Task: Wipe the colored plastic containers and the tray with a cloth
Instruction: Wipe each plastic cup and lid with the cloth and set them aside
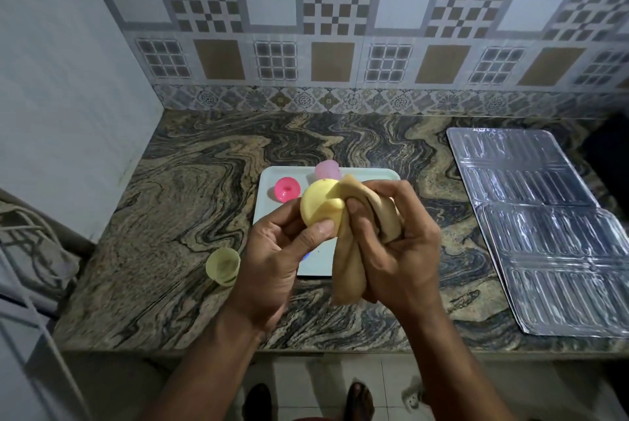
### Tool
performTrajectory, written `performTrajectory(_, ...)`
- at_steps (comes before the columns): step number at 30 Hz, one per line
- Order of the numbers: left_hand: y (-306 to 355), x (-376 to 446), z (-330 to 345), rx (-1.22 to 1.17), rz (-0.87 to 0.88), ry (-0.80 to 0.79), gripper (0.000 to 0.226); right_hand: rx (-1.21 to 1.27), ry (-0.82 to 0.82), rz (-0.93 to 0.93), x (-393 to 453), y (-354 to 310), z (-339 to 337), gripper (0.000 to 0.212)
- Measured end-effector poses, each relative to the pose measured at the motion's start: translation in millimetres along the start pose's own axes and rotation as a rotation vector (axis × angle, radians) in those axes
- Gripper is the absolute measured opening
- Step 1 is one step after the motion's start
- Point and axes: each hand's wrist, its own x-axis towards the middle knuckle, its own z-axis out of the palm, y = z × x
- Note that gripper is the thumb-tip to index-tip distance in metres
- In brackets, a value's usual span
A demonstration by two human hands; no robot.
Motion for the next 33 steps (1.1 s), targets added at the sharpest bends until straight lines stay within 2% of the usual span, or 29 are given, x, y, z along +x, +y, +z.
performTrajectory(4,5,1,-13,0.116,0.018,-0.142,0.027,-0.074,-0.045,-0.060,12,-4,-6,0.016)
performTrajectory(7,9,4,-19,0.155,0.010,-0.184,0.027,-0.114,-0.069,-0.113,20,-11,-6,0.013)
performTrajectory(9,11,7,-21,0.179,0.002,-0.203,0.026,-0.104,-0.065,-0.087,25,-10,-4,0.010)
performTrajectory(13,10,11,-21,0.016,-0.058,-0.113,0.031,0.086,0.085,-0.013,29,-9,-1,0.008)
performTrajectory(15,9,9,-20,-0.048,-0.091,-0.055,0.033,0.150,0.088,-0.006,23,-11,-3,0.009)
performTrajectory(18,6,5,-15,-0.143,-0.145,-0.014,0.037,0.136,0.056,0.024,4,-11,3,0.012)
performTrajectory(24,1,-11,11,-0.275,-0.206,-0.034,0.036,0.066,0.258,-0.009,-13,-12,19,0.014)
performTrajectory(30,-2,-9,12,-0.138,-0.063,0.022,0.026,-0.115,0.113,-0.152,-2,-10,4,0.015)
performTrajectory(33,5,-4,0,-0.061,-0.071,-0.107,0.028,-0.110,0.011,-0.197,6,-12,-3,0.015)
